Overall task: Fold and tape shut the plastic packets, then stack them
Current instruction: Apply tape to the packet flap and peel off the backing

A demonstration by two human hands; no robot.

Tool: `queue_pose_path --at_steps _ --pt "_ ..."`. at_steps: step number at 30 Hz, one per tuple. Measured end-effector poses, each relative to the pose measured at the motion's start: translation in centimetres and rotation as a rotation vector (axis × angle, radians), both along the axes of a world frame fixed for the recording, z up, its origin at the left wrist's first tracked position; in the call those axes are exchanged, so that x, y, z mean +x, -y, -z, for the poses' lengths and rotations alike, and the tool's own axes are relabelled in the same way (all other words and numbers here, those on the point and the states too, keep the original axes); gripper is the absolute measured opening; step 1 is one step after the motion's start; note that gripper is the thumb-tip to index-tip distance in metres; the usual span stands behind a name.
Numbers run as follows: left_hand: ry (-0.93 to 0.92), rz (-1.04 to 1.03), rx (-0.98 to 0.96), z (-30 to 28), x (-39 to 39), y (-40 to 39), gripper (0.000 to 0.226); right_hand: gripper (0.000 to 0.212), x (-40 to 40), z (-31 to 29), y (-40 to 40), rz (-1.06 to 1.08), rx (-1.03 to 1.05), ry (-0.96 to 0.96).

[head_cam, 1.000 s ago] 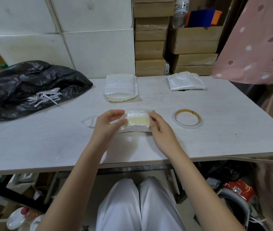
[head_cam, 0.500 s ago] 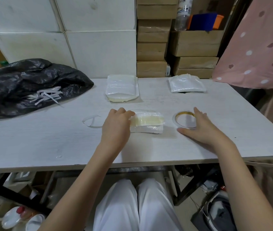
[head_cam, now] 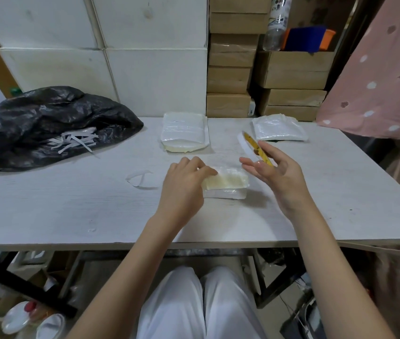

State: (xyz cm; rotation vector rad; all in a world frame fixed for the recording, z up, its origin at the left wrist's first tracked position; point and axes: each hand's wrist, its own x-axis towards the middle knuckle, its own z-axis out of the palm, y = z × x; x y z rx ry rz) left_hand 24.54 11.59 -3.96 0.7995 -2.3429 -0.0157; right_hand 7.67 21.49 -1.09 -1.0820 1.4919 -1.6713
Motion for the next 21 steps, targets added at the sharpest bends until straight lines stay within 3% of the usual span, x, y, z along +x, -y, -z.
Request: queue_pose_path --at_steps 8,12,15,21 --pt "0.022 0.094 0.072 0.5 0.6 0.5 0.047 0.079 2.4 0.2 1.9 -0.095 0.004 0.021" --pt "-0.036 0.084 0.399 -1.0 1.6 -0.2 0.044 0.076 2.3 1.5 2.0 -0.069 0.05 -0.028" --pt "-0.175 0.109 0.58 -2.1 2.0 -1.2 0.038 0.075 2.4 1.9 2.1 -0.051 0.051 -0.058" --pt "-0.47 0.092 0.684 -1.4 1.2 -1.4 0.035 0.069 3.3 2.0 2.5 0.056 0.031 -0.191"
